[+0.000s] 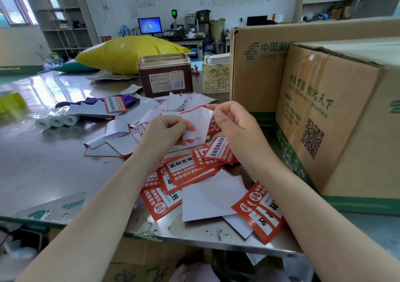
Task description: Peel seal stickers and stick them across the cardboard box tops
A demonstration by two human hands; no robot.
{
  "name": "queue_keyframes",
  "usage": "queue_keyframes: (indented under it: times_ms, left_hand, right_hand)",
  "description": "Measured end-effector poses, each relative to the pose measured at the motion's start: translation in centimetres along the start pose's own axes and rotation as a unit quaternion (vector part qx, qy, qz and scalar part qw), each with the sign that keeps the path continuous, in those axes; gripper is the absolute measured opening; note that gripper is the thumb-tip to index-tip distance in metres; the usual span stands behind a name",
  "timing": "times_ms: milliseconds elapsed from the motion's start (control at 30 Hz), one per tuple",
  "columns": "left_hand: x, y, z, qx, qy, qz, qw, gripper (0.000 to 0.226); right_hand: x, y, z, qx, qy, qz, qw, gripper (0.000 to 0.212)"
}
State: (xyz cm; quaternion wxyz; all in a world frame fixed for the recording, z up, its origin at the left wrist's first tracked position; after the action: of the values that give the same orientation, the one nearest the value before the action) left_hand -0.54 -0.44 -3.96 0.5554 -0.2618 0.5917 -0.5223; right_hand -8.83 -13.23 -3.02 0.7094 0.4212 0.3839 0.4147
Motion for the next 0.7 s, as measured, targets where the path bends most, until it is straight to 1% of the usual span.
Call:
queue_keyframes:
  times_ms: [67, 167, 300, 333, 400, 467, 600, 700]
  left_hand:
    - [-0.12, 0.21, 0.19, -0.017, -0.016, 0.0, 1.0, 0.032]
    - [-0.52, 0.57, 0.42, -0.041, -0.037, -0.016, 0.998, 0.029]
    - [-0.73, 0.82, 0.35, -0.054, -0.059, -0.006, 0.997, 0.029]
    - [-0.66, 0.79, 0.3, -0.055, -0.059, 0.001, 0.997, 0.032]
    - [-0.6, 0.72, 0.28, -0.051, -0.066, 0.013, 0.996, 0.045]
    - [-0.61, 0.62, 0.26, -0.049, -0.075, 0.021, 0.996, 0.05]
    - [-0.63, 0.66, 0.36, -0.048, -0.079, 0.02, 0.996, 0.036]
    - [-0.8, 0.95, 0.73, -0.047, -0.095, 0.019, 0.994, 0.034]
  right_hand:
    - [-0.03, 0.13, -0.06, 0.003, 0.002, 0.004, 1.0, 0.013]
    - [-0.08, 0.44, -0.17, -0.011, 0.007, 0.005, 1.0, 0.012]
    - [-0.21, 0.73, -0.28, -0.01, 0.025, 0.018, 0.999, 0.014]
    - [-0.18, 0.73, -0.3, -0.003, 0.033, 0.028, 0.999, 0.014]
    - [0.06, 0.54, -0.3, 0.017, 0.053, 0.038, 0.998, 0.014]
    - [0.2, 0.31, -0.26, 0.026, 0.064, 0.017, 0.998, 0.015]
    - [-0.21, 0.22, -0.17, 0.011, 0.034, -0.006, 0.999, 0.024]
    - [-0.26, 0.12, -0.04, 0.011, 0.018, -0.017, 1.0, 0.033]
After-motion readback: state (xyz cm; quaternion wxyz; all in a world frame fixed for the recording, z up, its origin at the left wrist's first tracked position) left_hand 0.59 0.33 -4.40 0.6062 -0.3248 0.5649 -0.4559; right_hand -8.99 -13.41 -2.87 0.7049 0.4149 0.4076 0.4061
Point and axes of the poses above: each hand's wrist, its own z-axis towards the middle knuckle, its own x-axis out of the palm, y = z × x, the point moved 2 cm from there along z, towards the middle knuckle, and after that the axes turned 5 degrees about z, right-handed, at the moved point
